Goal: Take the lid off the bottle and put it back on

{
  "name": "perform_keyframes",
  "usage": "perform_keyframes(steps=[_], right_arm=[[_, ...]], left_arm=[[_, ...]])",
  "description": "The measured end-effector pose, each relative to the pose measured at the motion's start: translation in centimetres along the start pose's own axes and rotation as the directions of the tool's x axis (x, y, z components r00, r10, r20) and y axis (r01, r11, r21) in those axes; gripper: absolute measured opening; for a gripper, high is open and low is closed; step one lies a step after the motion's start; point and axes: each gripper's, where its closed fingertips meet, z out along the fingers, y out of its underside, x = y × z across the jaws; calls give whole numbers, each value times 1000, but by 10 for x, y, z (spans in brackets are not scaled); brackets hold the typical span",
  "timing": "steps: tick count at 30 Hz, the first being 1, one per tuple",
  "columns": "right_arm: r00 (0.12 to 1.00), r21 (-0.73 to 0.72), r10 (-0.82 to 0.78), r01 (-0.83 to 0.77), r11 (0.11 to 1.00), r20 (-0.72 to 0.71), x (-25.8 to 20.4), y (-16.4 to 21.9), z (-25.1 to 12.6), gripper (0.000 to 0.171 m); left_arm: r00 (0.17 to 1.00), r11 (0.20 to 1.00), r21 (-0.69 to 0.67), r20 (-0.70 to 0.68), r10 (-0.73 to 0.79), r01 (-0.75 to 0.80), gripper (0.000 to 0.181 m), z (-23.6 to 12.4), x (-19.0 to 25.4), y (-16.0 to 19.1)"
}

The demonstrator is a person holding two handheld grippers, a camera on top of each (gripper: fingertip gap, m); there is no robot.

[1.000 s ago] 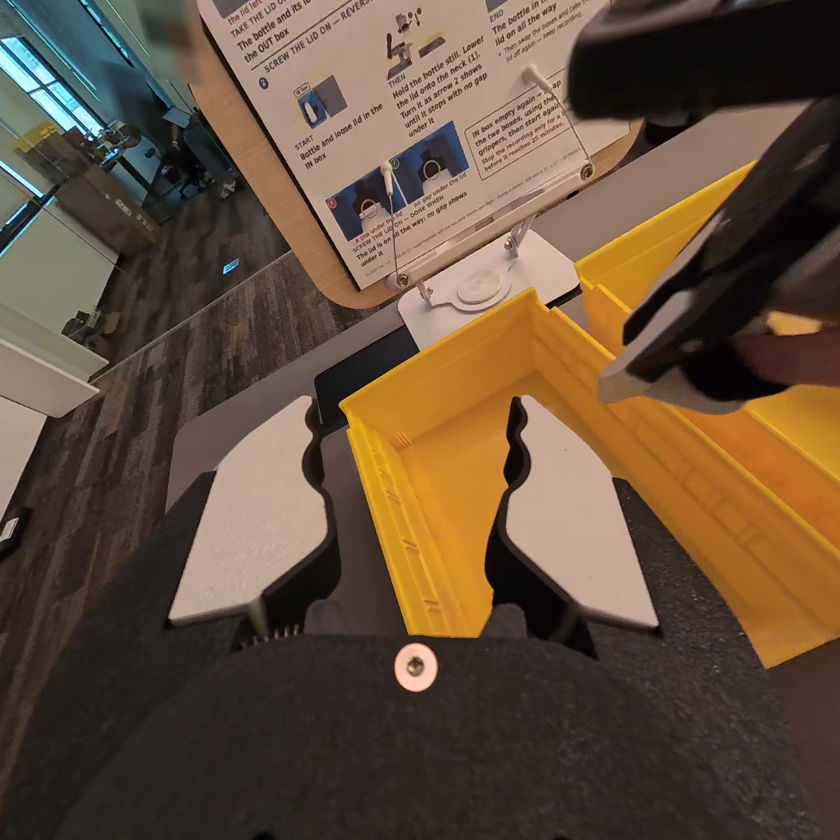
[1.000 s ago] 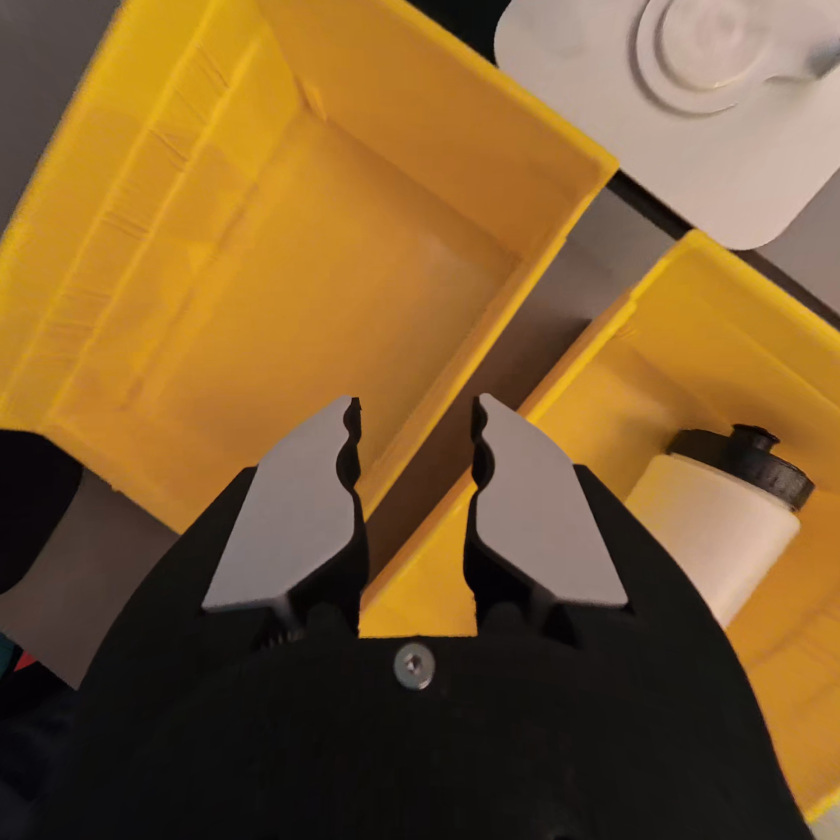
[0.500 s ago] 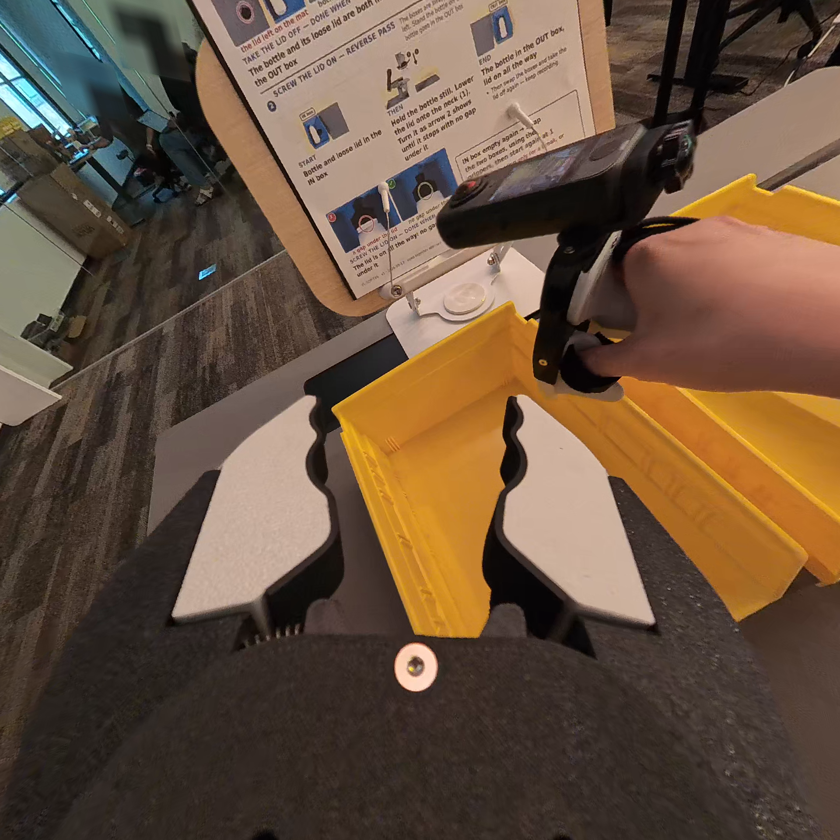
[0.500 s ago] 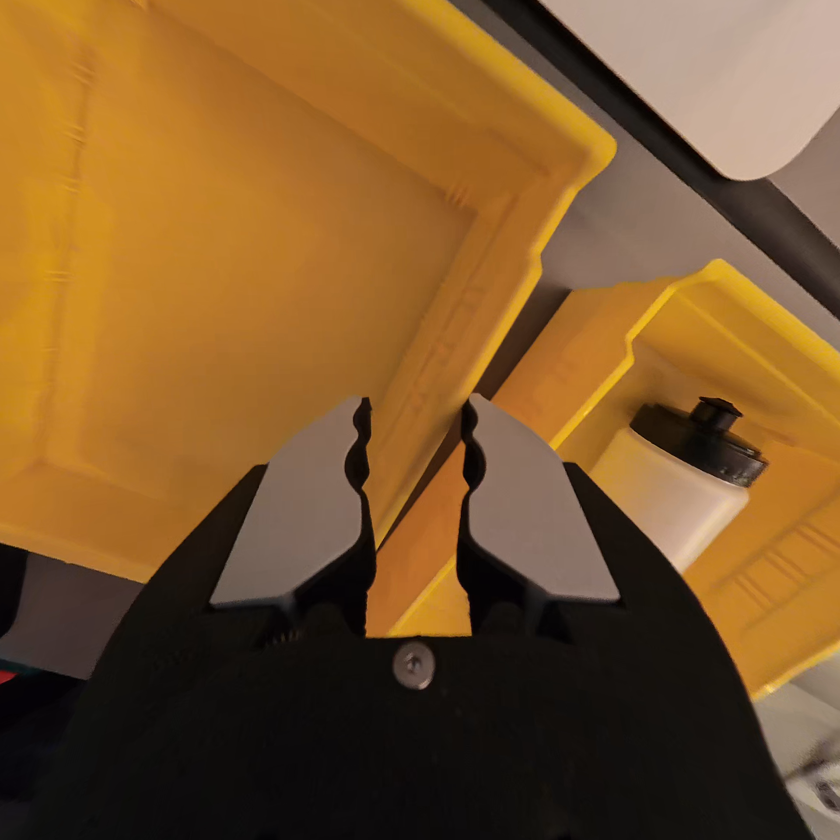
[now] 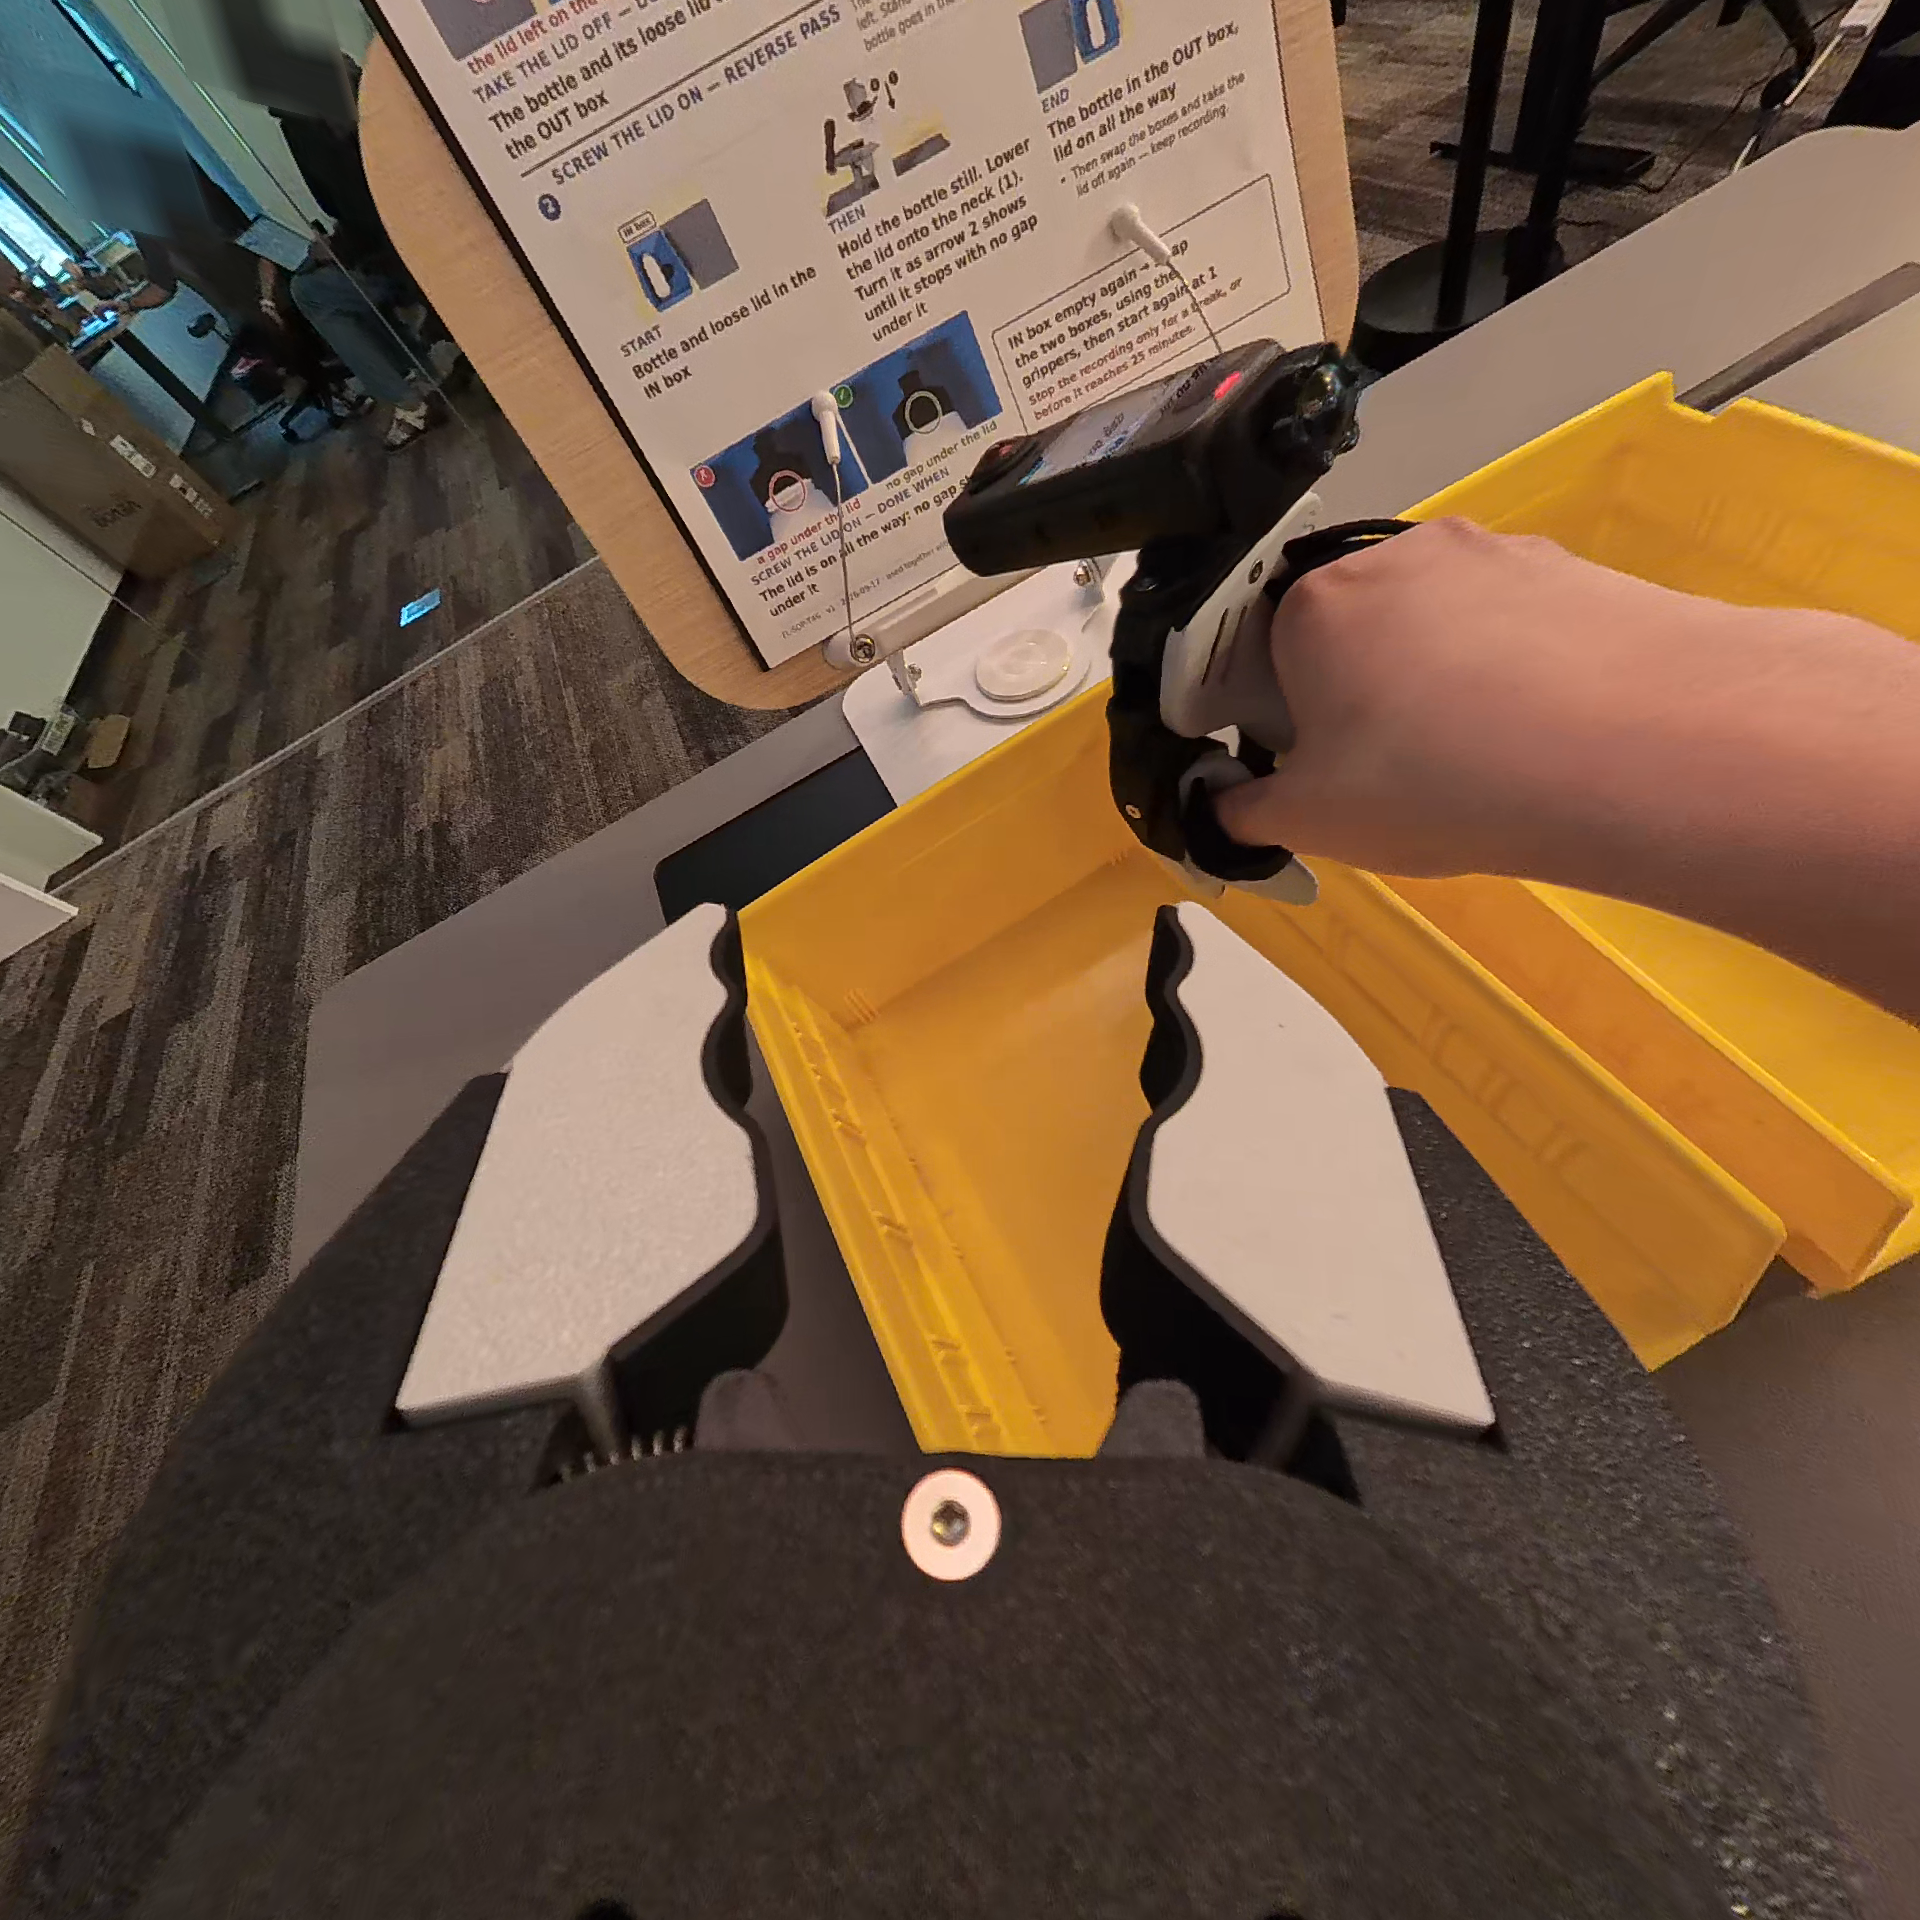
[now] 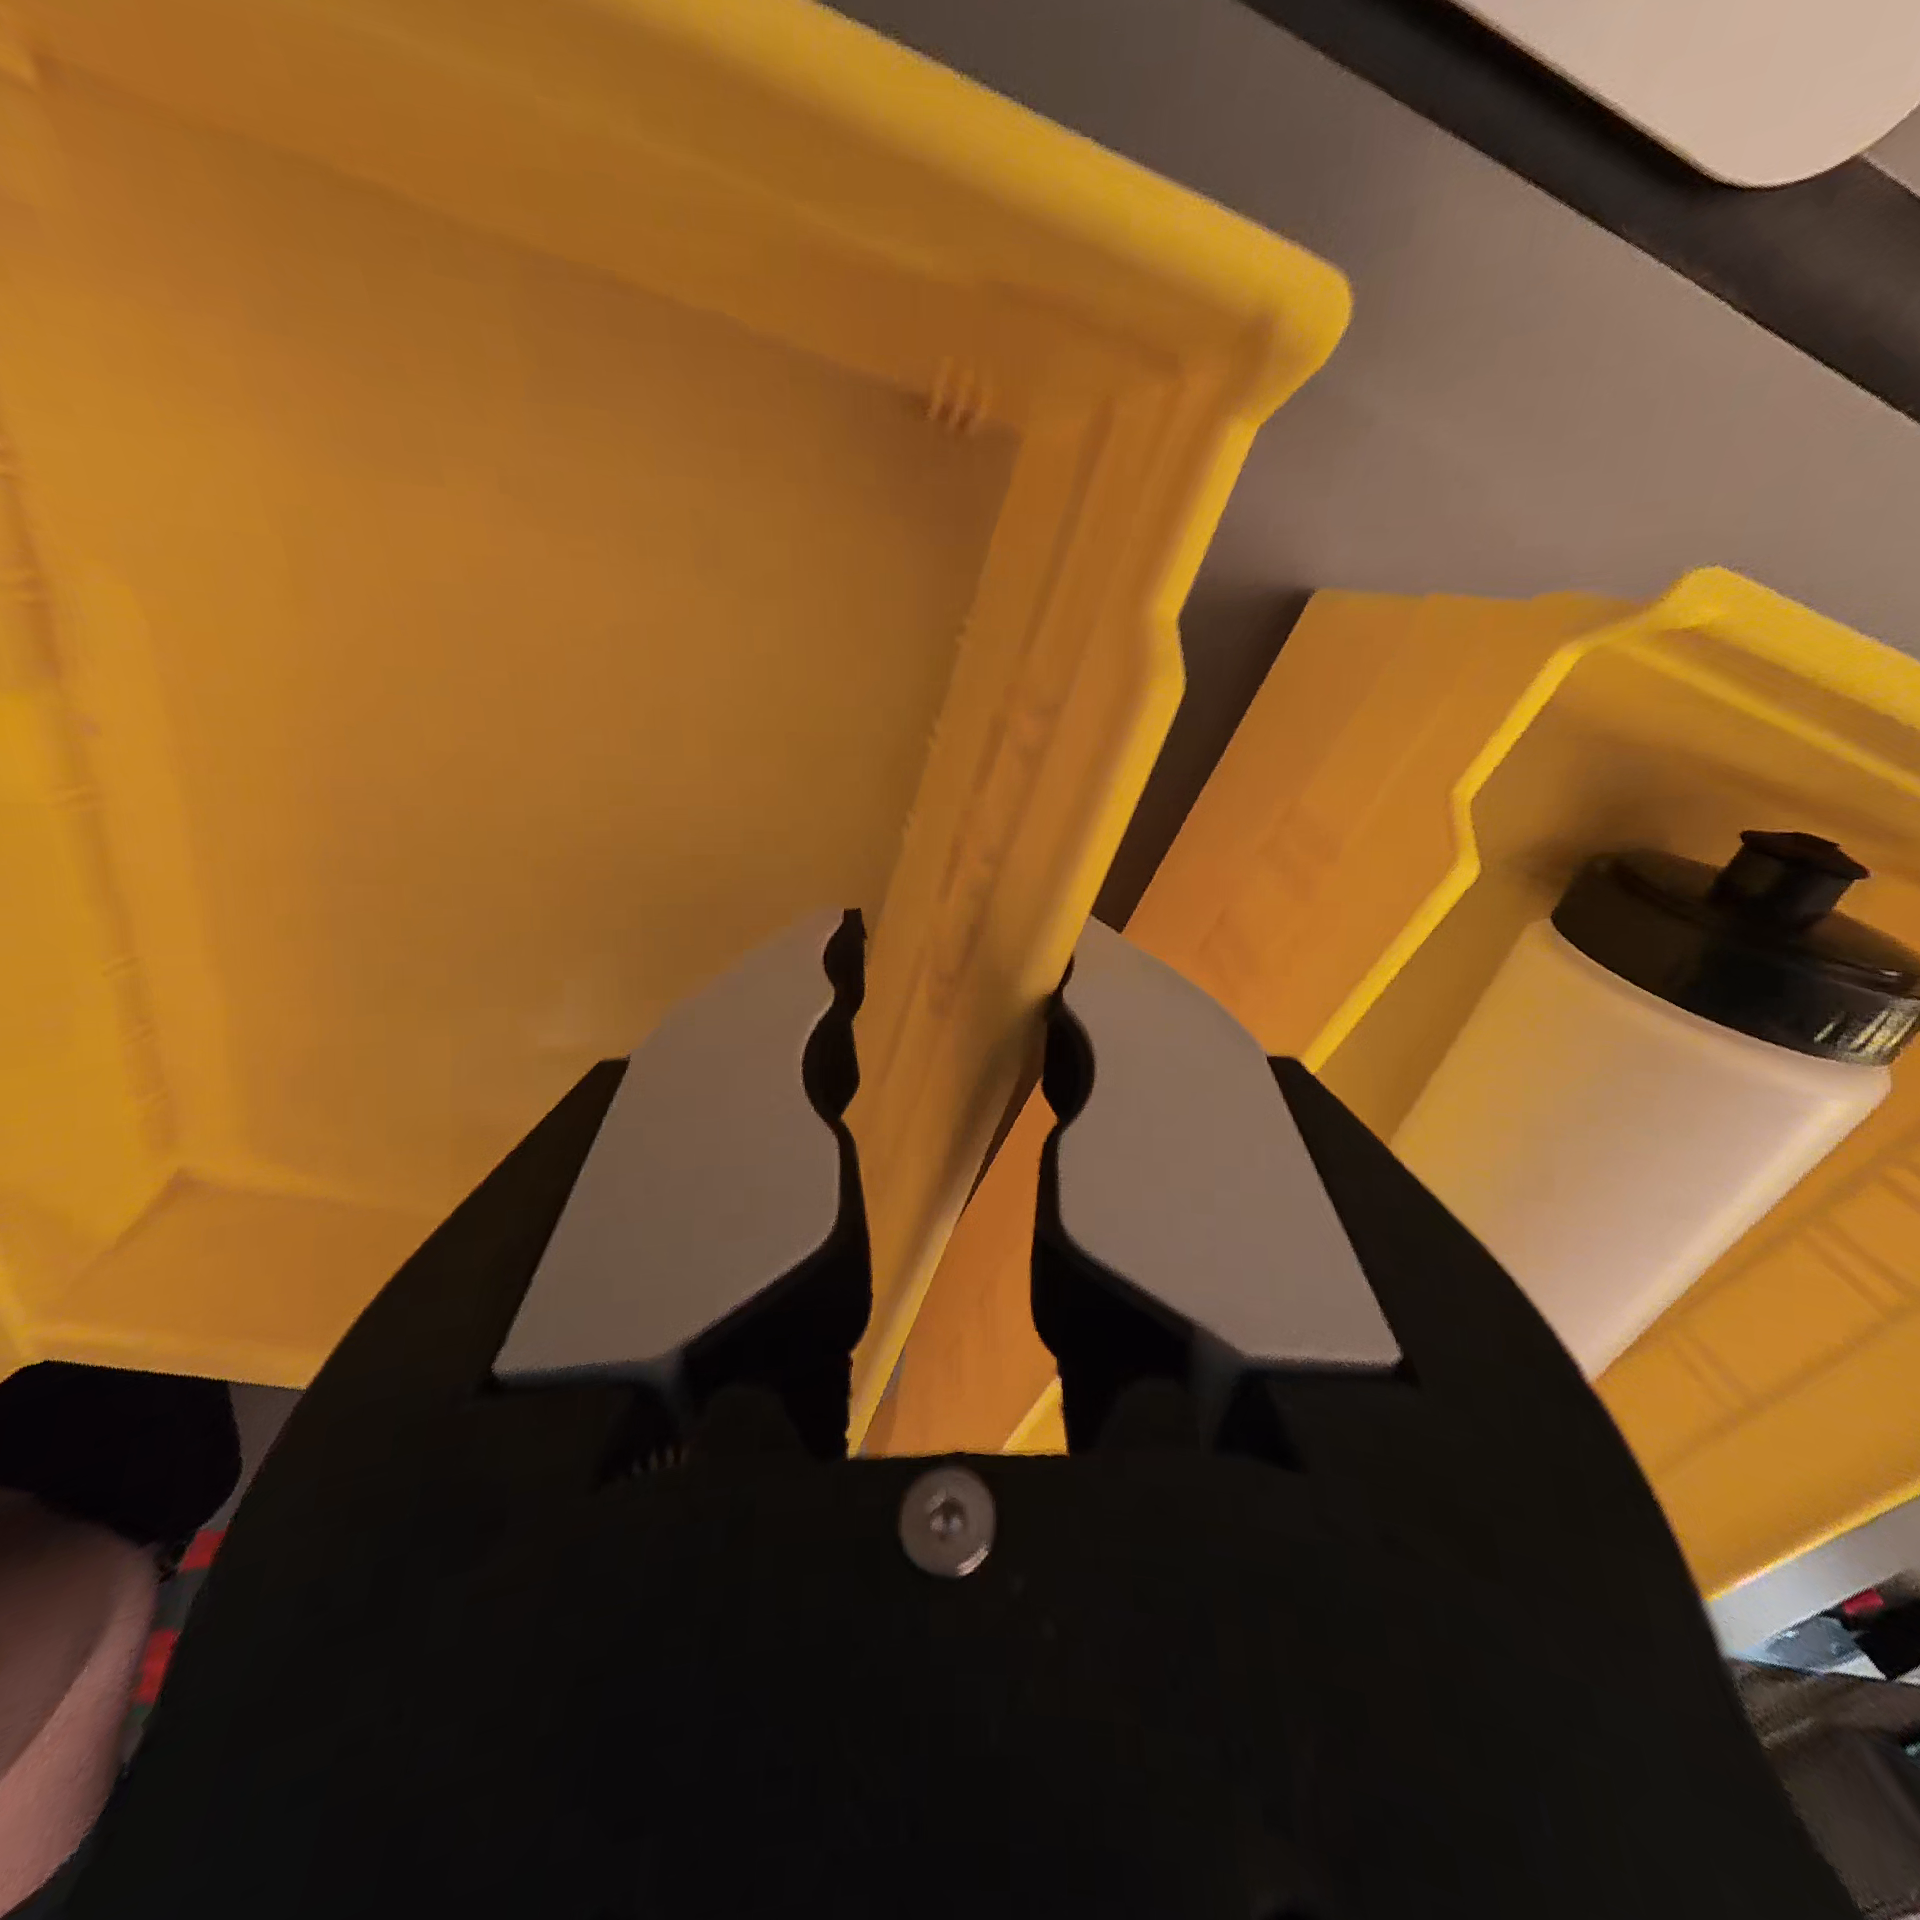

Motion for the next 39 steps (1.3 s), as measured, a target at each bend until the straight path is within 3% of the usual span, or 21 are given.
perform_keyframes(steps=[4, 7, 10, 18, 21, 26, 35, 39], right_arm=[[996, 20, 85, -85, 996, 30, 0, -3, 3, 28], [975, -53, 174, -169, 984, 135, -10, 6, 20, 27], [986, -26, 153, -152, 988, 64, -1, 4, 26, 13], [991, -45, 134, -134, 990, 16, 1, 5, 26, 17], [974, -57, 174, -167, 984, 142, -9, 5, 25, 6], [961, -142, 201, -175, 974, 191, -18, 14, 23, 5], [985, -195, 102, -73, 978, 143, -32, 11, -32, 8], [970, -152, 103, -71, 986, 219, -19, 9, -85, 8]], left_arm=[[1000, 1000, -4, -1, -3, 3, 74, 2, 1, 1], [1000, 1000, -13, -5, 0, 0, 74, 3, 2, 2], [1000, 1000, -9, -7, 3, -3, 74, 2, 2, 1], [1000, 1000, -13, -7, 11, -11, 73, 4, 3, 2], [1000, 1000, -6, -9, 8, -8, 73, 2, 2, 1], [1000, 999, 22, -17, -25, 26, 73, -8, -6, -4], [984, 970, 171, -79, -161, 172, 66, -59, -25, -25], [938, 888, 340, -263, -226, 309, 64, -108, -9, -56]])
